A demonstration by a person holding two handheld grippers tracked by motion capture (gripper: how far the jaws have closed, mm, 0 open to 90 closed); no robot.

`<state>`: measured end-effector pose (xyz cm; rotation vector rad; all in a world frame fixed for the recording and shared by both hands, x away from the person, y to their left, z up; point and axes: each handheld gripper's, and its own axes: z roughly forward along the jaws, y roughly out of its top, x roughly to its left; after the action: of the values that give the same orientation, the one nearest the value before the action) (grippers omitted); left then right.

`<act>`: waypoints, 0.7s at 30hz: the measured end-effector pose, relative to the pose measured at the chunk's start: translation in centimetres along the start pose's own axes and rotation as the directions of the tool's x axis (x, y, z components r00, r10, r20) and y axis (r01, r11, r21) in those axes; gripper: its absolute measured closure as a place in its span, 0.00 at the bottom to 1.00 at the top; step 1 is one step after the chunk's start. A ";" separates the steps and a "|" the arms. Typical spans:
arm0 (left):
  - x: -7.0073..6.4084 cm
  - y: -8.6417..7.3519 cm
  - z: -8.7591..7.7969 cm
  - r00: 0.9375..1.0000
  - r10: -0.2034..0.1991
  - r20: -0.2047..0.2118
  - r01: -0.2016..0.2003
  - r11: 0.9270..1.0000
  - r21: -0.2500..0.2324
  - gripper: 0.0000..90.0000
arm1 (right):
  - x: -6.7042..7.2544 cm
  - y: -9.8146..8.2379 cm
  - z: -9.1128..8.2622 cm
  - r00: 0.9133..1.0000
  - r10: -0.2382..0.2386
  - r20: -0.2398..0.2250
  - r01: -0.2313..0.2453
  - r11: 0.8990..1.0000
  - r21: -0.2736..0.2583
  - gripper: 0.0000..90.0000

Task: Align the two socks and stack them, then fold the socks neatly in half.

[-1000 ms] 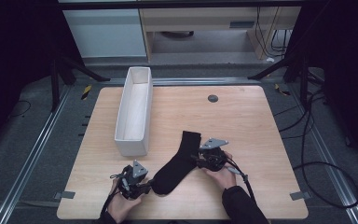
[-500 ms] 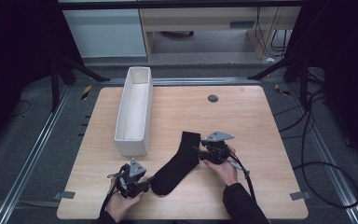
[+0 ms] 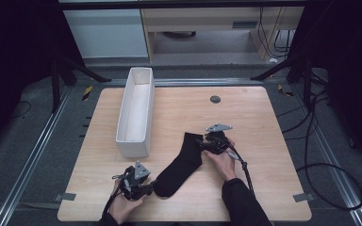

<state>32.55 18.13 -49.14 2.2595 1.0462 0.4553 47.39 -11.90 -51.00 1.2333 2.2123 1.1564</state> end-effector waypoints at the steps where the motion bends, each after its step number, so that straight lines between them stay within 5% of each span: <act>1: 0.0 0.0 0.1 1.000 0.000 0.003 0.000 1.000 0.001 0.62 | -0.1 0.0 -0.1 1.000 0.013 -0.002 -0.013 1.000 -0.008 0.55; 9: -0.1 0.1 0.3 1.000 0.008 0.010 -0.008 1.000 0.001 0.61 | -0.3 0.0 0.0 1.000 0.021 0.008 -0.021 1.000 0.019 0.59; 18: -0.2 0.2 0.4 1.000 0.015 0.008 -0.015 1.000 0.001 0.61 | 0.2 0.0 -0.2 0.996 0.076 -0.046 -0.075 0.996 0.040 0.89; 21: -0.2 0.3 0.4 1.000 0.014 0.004 -0.014 1.000 -0.004 0.62 | 0.2 0.1 -0.2 0.996 0.069 -0.056 -0.068 0.997 0.030 0.91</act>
<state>32.78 17.66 -49.25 2.2650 1.0273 0.4576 47.14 -11.82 -50.78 1.3124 2.2511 1.2050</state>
